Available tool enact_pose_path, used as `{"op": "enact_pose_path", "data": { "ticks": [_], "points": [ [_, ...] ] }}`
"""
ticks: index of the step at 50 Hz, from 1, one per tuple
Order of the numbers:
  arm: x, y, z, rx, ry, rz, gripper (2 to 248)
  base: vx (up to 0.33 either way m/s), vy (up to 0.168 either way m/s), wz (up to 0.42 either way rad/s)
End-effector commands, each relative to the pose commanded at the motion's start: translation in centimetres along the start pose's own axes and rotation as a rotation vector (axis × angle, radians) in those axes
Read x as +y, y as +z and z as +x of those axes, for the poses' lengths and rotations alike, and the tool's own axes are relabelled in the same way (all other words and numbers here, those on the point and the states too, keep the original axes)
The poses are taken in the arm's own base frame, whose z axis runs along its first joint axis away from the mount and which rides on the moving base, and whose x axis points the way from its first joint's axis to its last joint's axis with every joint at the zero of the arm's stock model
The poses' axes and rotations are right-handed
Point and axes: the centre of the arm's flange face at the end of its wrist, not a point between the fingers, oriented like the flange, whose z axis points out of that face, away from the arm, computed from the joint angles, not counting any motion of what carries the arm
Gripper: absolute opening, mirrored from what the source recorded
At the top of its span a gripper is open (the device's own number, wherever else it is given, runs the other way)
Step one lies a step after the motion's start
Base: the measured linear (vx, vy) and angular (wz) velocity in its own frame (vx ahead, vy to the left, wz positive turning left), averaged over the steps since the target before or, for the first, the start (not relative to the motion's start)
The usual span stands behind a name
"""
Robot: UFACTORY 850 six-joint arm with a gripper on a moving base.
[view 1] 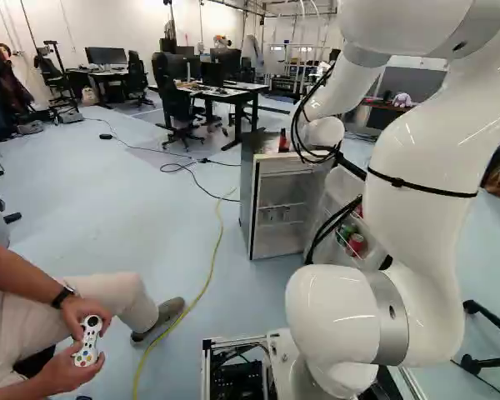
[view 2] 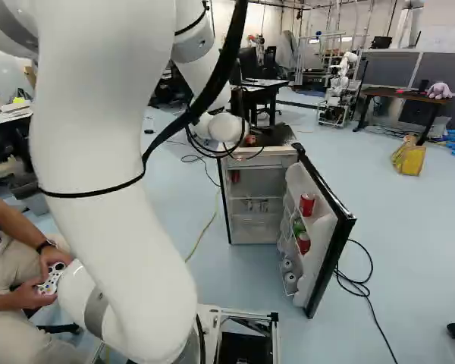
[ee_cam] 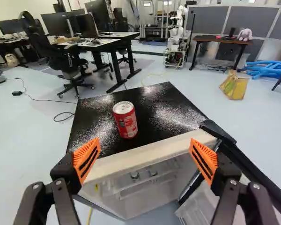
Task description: Grab a drink from the fridge
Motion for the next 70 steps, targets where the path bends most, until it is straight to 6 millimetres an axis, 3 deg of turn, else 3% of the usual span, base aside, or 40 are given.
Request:
{"op": "enact_pose_path", "data": {
  "ticks": [70],
  "points": [
    [10.9,-7.4,2.3,-0.294,0.281,-0.26,247,0.0,0.0,0.0]
  ]
}}
